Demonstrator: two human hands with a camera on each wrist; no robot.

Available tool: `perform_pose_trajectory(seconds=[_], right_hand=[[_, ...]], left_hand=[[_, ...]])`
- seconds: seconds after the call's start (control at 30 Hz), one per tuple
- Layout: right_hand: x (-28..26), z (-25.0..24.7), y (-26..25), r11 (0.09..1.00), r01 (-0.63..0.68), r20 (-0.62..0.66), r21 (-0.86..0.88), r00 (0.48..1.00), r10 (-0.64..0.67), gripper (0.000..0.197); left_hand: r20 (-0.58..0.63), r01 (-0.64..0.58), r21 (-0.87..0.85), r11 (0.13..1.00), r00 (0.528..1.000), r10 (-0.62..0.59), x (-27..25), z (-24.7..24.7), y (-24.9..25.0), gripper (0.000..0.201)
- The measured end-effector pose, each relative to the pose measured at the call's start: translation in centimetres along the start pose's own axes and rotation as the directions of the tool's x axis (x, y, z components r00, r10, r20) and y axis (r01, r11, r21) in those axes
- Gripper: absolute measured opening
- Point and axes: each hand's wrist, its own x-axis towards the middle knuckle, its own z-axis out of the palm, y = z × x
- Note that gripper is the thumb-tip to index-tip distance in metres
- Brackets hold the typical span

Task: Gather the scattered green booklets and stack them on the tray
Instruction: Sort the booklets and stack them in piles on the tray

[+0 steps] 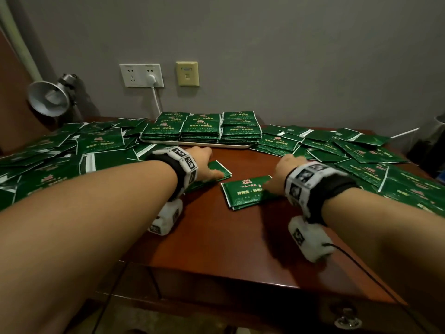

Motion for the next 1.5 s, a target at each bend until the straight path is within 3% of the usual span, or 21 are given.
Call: perform_pose_trajectory(seconds=[0.03,0.1,0.2,0.33,0.47,0.6,0.7,0.83,0.97,1.13,1.37,1.5], right_hand=[[0.0,0.3,-0.1,0.998,0.008,-0.071,-0.066,0.997,-0.013,0.065],[0.2,0.3,-0.3,0.981,0.166,-0.120,-0.097,0.977,-0.177,0.081],[0.6,0.2,-0.9,0.910,0.386,0.006,-0.154,0.921,-0.390,0.089],[0.0,0.4,-1.7,0.806,0.533,0.155,-0.258,0.846,-0.510,0.082],[-0.5,0.1,-1.8,0.807,0.524,0.161,-0.271,0.851,-0.499,0.086],[-0.8,0.0,-1.7,0.822,0.553,0.099,-0.136,0.833,-0.544,0.075],[-1.3,0.2,-1.6,0.819,0.559,0.070,-0.132,0.829,-0.554,0.079],[-1.7,0.4,-1.4,0.857,0.508,0.116,-0.092,0.860,-0.497,0.101],[-0.7,-0.7,-1.7,0.854,0.501,0.056,-0.142,0.865,-0.498,0.086],[1.9,-2.8,-2.5,0.852,0.502,-0.017,-0.152,0.860,-0.510,0.082],[8.6,-7.9,-4.9,0.858,0.469,-0.103,-0.210,0.862,-0.496,0.089],[14.1,-10.5,-7.3,0.858,0.455,-0.100,-0.240,0.867,-0.488,0.084]], left_hand=[[0.047,0.021,0.007,1.000,0.999,-0.021,0.0,0.4,0.2,0.088],[0.118,0.041,0.078,0.996,0.992,-0.050,0.1,1.2,0.6,0.104],[0.121,0.070,0.149,0.986,0.989,-0.089,0.1,1.6,0.7,0.114],[0.160,0.136,0.118,0.984,0.975,-0.154,0.0,1.0,0.3,0.107],[0.172,0.102,-0.037,0.994,0.981,-0.094,-0.3,1.1,0.2,0.095],[0.120,0.023,-0.180,0.983,0.993,-0.002,-0.7,1.0,0.2,0.075],[0.119,0.005,-0.211,0.977,0.993,0.021,-0.9,0.9,0.0,0.076],[0.103,-0.010,-0.177,0.984,0.994,0.029,-1.2,0.4,-0.5,0.083],[0.057,-0.029,-0.158,0.987,0.998,0.038,-0.7,-1.2,-1.9,0.081],[0.034,-0.071,-0.091,0.993,0.997,0.074,1.2,-4.2,-3.3,0.105],[-0.067,-0.097,-0.012,0.995,0.993,0.096,8.0,-8.8,-5.7,0.076],[-0.080,-0.090,0.051,0.995,0.992,0.094,13.8,-10.1,-7.8,0.079]])
